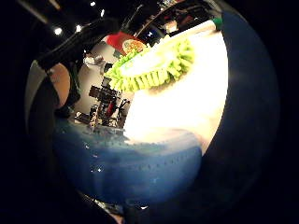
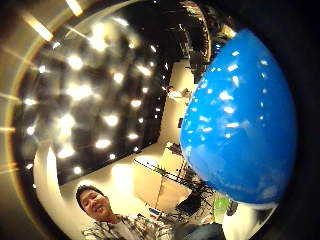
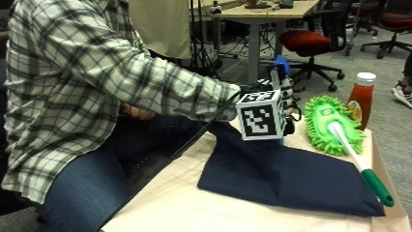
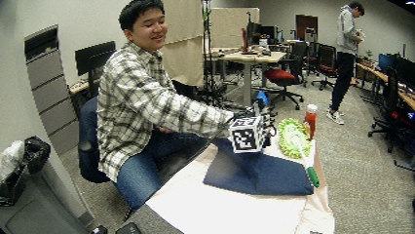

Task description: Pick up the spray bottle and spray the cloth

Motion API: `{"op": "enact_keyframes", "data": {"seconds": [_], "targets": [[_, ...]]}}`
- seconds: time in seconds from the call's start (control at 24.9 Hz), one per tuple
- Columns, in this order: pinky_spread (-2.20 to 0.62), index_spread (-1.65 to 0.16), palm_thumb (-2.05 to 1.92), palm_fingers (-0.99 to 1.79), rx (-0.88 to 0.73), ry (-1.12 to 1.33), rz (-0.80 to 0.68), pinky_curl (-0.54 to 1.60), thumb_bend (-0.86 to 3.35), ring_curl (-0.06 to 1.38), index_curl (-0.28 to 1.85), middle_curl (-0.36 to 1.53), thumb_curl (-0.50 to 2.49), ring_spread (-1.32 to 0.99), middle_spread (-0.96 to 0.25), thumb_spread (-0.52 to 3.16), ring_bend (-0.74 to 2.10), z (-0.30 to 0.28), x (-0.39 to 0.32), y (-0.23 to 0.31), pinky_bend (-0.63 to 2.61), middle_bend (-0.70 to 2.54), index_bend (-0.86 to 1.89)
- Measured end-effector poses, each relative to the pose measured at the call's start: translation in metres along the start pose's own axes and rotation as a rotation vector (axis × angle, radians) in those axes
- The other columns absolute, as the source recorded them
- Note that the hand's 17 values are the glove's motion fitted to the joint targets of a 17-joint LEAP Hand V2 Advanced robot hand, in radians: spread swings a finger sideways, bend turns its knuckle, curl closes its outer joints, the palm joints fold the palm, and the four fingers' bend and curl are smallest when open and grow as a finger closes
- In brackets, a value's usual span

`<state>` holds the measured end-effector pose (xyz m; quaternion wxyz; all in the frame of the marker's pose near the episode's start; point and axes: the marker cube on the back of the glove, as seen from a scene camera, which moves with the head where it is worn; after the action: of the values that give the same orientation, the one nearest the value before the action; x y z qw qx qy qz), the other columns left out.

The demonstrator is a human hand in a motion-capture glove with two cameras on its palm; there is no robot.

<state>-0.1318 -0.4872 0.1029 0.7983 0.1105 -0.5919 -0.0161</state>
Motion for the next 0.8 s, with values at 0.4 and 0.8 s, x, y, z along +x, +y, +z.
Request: {"op": "enact_keyframes", "data": {"seconds": [0.4,0.8], "targets": [[0.06,-0.22,1.08,0.93,-0.132,0.038,0.061,0.36,-0.03,0.44,0.51,0.46,0.74,-0.17,-0.06,0.4,0.5,-0.008,0.01,0.017,0.13,0.45,0.14],[0.15,-0.3,1.01,0.43,-0.119,0.123,-0.004,0.31,-0.04,0.41,0.48,0.43,0.7,-0.12,-0.1,0.63,0.36,-0.026,0.005,0.023,0.11,0.34,0.17]]}}
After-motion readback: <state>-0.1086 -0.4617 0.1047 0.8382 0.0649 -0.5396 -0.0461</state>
